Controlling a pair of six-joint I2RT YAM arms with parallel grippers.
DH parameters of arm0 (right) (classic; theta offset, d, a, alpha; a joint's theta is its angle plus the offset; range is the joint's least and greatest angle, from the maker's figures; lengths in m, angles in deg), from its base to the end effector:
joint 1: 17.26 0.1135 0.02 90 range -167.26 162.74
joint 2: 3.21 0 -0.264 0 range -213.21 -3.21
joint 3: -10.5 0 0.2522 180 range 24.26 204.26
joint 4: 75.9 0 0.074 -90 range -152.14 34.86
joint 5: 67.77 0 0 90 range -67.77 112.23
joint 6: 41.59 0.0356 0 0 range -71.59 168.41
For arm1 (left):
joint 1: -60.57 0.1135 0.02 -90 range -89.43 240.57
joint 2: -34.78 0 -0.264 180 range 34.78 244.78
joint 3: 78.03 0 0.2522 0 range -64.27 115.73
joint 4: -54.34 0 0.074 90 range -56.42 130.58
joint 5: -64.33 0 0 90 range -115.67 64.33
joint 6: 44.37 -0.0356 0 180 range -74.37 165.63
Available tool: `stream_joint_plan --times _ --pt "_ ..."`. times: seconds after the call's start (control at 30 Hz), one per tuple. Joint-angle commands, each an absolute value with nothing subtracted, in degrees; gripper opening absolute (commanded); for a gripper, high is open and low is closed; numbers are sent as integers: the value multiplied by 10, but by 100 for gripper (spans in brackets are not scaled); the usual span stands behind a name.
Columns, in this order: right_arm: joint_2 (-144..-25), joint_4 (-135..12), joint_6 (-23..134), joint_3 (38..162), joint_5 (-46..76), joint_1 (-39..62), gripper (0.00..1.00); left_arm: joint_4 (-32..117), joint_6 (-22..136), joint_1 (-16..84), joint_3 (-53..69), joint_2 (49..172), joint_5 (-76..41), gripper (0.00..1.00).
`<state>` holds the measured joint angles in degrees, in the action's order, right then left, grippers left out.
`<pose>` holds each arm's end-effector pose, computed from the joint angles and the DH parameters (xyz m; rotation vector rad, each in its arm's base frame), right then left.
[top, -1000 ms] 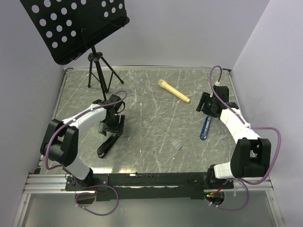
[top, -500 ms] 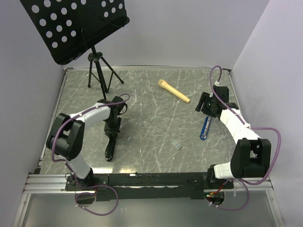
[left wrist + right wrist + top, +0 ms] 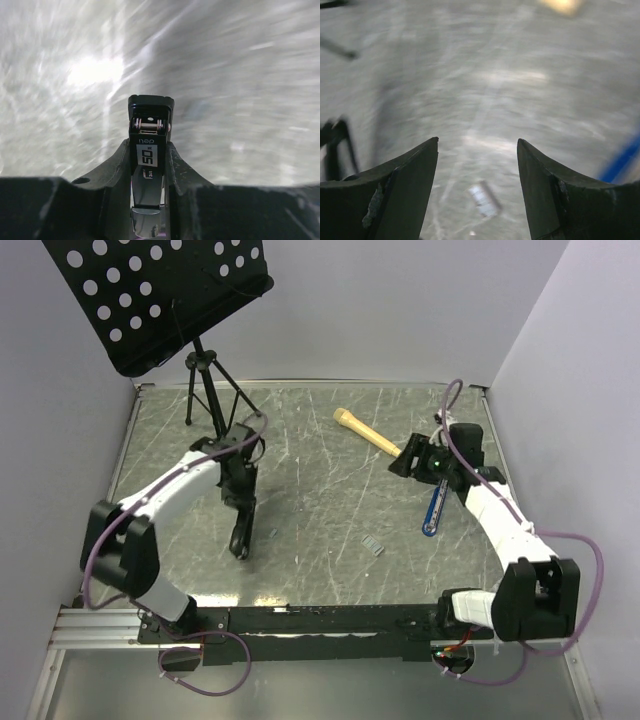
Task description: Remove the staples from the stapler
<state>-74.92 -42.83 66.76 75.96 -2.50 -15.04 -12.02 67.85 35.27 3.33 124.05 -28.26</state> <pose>0.2693 0.0253 0.2693 0.0847 2.2683 0.6779 0.2684 -0.1251 0.2373 0.0682 2.8698 -0.1004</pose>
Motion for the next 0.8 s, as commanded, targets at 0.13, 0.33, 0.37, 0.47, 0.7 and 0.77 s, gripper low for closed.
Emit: stream_joint_plan --times 0.13,0.33,0.37,0.47,0.7,0.77 --pt "-660 -724 771 639 -290 -7 72 20 702 339 69 1112 -8 1" --pt "-675 -872 820 613 -325 56 76 158 759 334 -18 1053 116 1" --pt "-688 -908 830 610 -337 60 77 194 767 334 -27 1047 135 1" --pt "-716 -961 872 606 -361 78 80 273 806 334 -68 1032 179 1" --pt "-777 -972 843 626 -335 139 84 354 838 333 -96 1040 222 1" --pt "-796 -976 846 630 -337 150 84 357 839 333 -95 1042 226 1"
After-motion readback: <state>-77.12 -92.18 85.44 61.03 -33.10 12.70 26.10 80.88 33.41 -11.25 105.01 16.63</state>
